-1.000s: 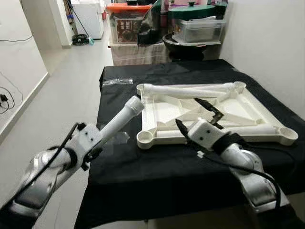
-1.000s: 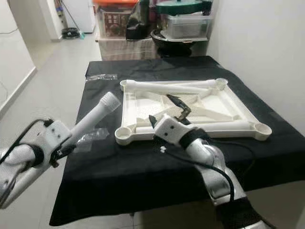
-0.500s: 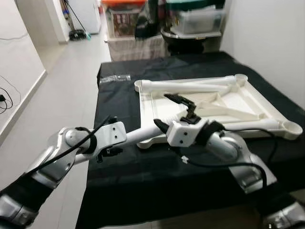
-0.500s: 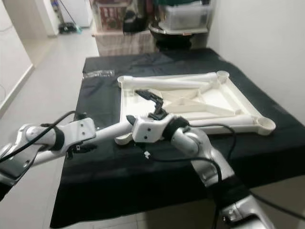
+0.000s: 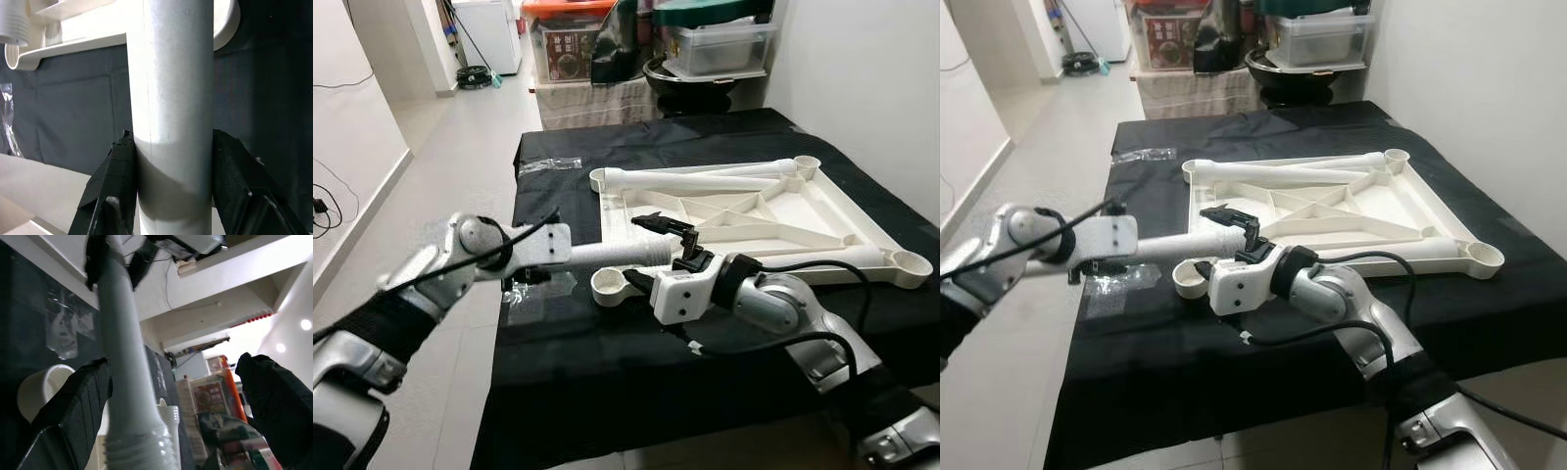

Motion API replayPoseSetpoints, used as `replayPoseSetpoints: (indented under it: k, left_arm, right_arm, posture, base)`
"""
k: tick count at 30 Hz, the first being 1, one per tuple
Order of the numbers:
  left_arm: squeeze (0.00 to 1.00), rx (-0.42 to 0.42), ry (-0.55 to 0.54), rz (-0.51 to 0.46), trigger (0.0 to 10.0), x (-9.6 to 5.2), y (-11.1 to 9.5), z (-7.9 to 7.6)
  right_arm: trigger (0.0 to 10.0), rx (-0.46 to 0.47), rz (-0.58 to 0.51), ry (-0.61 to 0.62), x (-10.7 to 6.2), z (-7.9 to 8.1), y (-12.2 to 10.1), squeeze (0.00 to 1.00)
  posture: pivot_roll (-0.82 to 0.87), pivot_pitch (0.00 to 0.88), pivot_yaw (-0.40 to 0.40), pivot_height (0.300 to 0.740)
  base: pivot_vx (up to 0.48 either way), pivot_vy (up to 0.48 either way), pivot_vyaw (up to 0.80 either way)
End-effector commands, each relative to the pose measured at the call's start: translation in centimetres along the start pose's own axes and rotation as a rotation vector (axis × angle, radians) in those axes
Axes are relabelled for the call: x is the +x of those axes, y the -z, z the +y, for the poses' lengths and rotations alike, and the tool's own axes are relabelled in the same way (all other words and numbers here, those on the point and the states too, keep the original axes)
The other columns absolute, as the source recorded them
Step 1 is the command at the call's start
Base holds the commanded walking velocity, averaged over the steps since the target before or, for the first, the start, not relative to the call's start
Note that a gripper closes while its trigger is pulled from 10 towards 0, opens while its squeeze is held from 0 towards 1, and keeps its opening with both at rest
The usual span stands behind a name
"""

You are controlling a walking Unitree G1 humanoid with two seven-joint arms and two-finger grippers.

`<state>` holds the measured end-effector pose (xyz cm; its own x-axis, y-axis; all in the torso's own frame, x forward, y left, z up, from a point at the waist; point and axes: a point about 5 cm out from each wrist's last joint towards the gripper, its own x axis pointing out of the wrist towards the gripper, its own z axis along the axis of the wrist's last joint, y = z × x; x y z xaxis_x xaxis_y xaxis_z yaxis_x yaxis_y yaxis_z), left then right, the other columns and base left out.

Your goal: Building children table

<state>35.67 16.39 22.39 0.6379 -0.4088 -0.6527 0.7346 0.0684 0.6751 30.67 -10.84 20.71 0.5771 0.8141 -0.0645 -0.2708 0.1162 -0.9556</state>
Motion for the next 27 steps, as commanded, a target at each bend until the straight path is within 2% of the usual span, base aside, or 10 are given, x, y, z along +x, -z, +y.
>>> replayPoseSetpoints:
  k: [1, 3, 4, 7, 16, 17, 20, 21, 27]
  left_arm:
    - [0.0, 0.034, 0.013, -0.037, 10.0, -0.1, -0.9, 0.5]
    - [0.0, 0.048, 0.018, -0.055, 10.0, 0.0, -1.4, 0.7]
    - [0.0, 0.089, 0.059, -0.119, 10.0, 0.0, -2.7, 0.6]
    - [0.0, 0.118, 0.087, -0.153, 10.0, 0.2, -3.3, 0.4]
    - [0.0, 0.146, 0.096, -0.188, 10.0, 1.3, -4.6, 0.7]
    - [0.0, 0.152, 0.101, -0.202, 10.0, 1.4, -5.0, 0.7]
    - [0.0, 0.155, 0.104, -0.21, 10.0, 1.5, -5.2, 0.7]
    - [0.0, 0.155, 0.098, -0.21, 10.0, 1.7, -5.2, 0.8]
    - [0.0, 0.137, 0.065, -0.224, 10.0, 1.6, -5.1, 1.2]
  right_arm:
    - [10.0, 0.024, -0.013, -0.035, 0.4, 0.5, -0.1, 0.0]
    - [10.0, 0.033, -0.014, -0.044, 0.5, 0.6, 0.0, 0.0]
    - [10.0, 0.038, -0.008, -0.052, 0.9, 0.9, 0.1, 0.0]
    - [10.0, 0.04, -0.001, -0.05, 1.2, 0.8, 0.1, 0.0]
    - [10.0, 0.051, 0.078, -0.083, 2.3, 1.0, 0.7, 0.0]
    - [6.4, 0.06, 0.098, -0.098, 2.4, 1.2, 0.8, 0.0]
    - [6.4, 0.066, 0.108, -0.107, 2.4, 1.3, 0.9, 0.0]
    - [0.0, 0.072, 0.109, -0.116, 2.3, 1.5, 0.9, 0.0]
    - [0.0, 0.074, 0.133, -0.15, 1.7, 2.1, 1.3, 0.0]
  posture:
    - [0.03, 0.0, 0.015, 0.74]
    - [0.03, 0.0, 0.016, 0.74]
    - [0.03, 0.0, 0.014, 0.74]
    - [0.03, 0.0, 0.016, 0.74]
    - [0.03, 0.0, 0.017, 0.74]
    - [0.03, 0.0, 0.017, 0.74]
    - [0.03, 0.0, 0.017, 0.74]
    - [0.03, 0.0, 0.017, 0.74]
    - [0.02, 0.0, 0.021, 0.74]
  base:
    - [0.0, 0.0, 0.0]
    - [0.0, 0.0, 0.0]
    - [0.0, 0.0, 0.0]
    - [0.0, 0.0, 0.0]
    - [0.0, 0.0, 0.0]
    - [0.0, 0.0, 0.0]
    - [0.0, 0.0, 0.0]
    - [0.0, 0.0, 0.0]
    - [0.0, 0.0, 0.0]
